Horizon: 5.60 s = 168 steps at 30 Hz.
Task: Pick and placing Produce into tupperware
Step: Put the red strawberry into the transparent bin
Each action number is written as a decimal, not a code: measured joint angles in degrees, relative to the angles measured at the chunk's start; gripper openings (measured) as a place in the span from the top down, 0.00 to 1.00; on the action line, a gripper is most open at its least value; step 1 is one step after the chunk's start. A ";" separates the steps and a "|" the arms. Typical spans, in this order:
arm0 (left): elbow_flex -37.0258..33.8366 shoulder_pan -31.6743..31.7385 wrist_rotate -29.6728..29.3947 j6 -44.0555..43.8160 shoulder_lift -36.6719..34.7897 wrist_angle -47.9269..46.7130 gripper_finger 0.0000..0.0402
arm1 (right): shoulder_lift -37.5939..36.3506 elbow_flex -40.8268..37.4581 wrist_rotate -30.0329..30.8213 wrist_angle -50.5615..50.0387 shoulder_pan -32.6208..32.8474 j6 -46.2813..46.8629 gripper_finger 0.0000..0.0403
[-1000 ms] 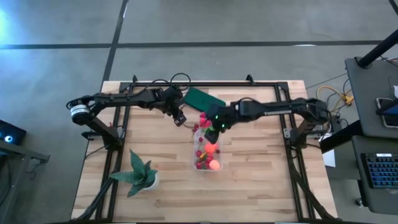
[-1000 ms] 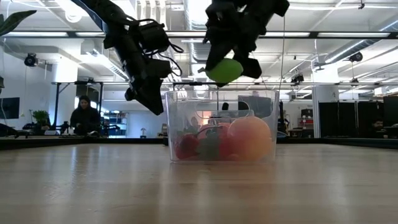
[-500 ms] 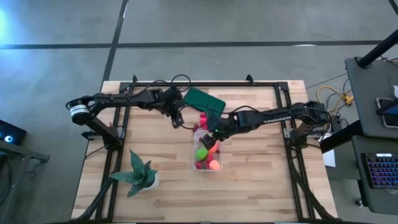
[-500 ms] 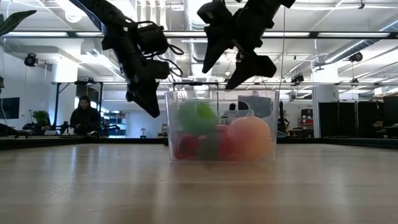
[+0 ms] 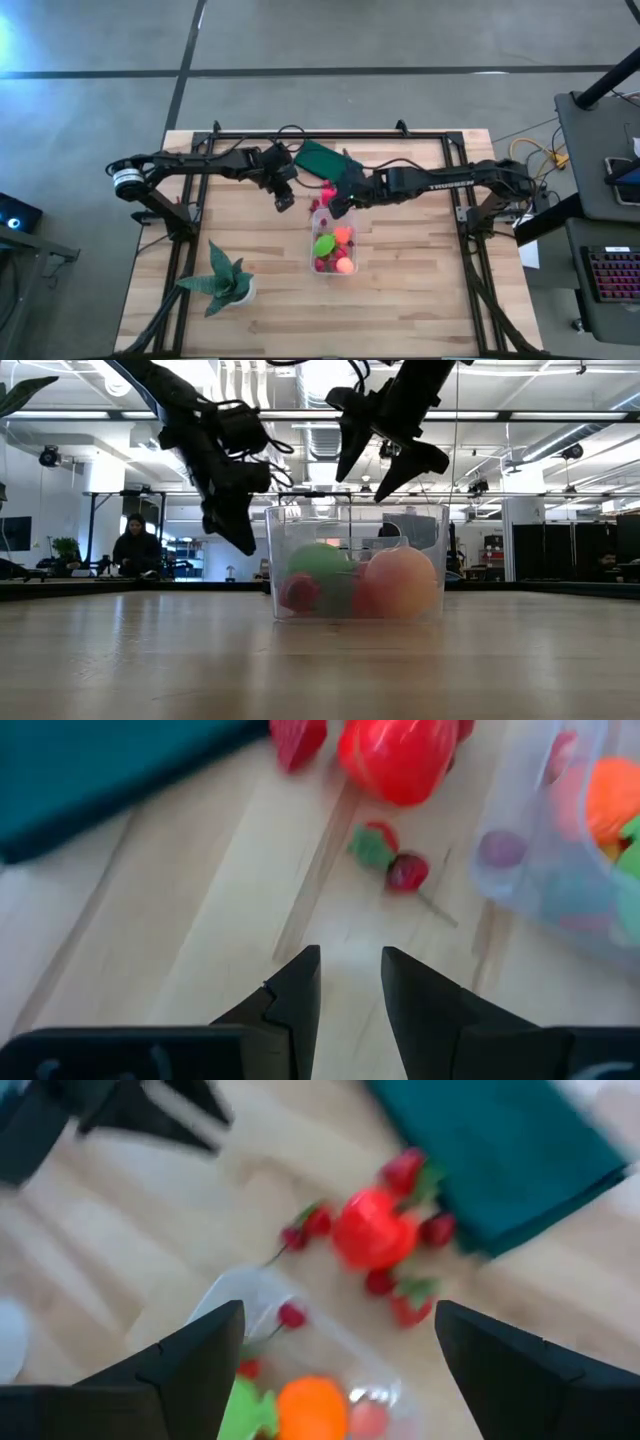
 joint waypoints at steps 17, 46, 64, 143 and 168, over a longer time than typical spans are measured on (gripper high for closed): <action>0.25 -0.08 2.57 -0.67 0.24 10.74 0.77 | -2.07 -1.82 -0.12 -1.29 -11.52 -17.49 0.21; 8.59 2.78 12.35 -16.55 14.93 10.72 0.77 | -1.96 -6.77 -12.17 6.33 -23.76 -31.63 0.25; 9.21 7.35 9.62 -7.16 14.32 11.10 0.77 | -1.94 -6.86 -16.63 1.64 -21.16 -8.75 0.25; 20.30 5.96 12.27 -6.49 24.61 7.58 0.77 | -1.92 -10.77 -14.40 11.59 -23.39 -0.13 0.62; 17.56 2.66 1.74 3.32 21.59 10.32 0.43 | -1.92 -10.82 -12.03 11.17 -23.39 -5.09 0.47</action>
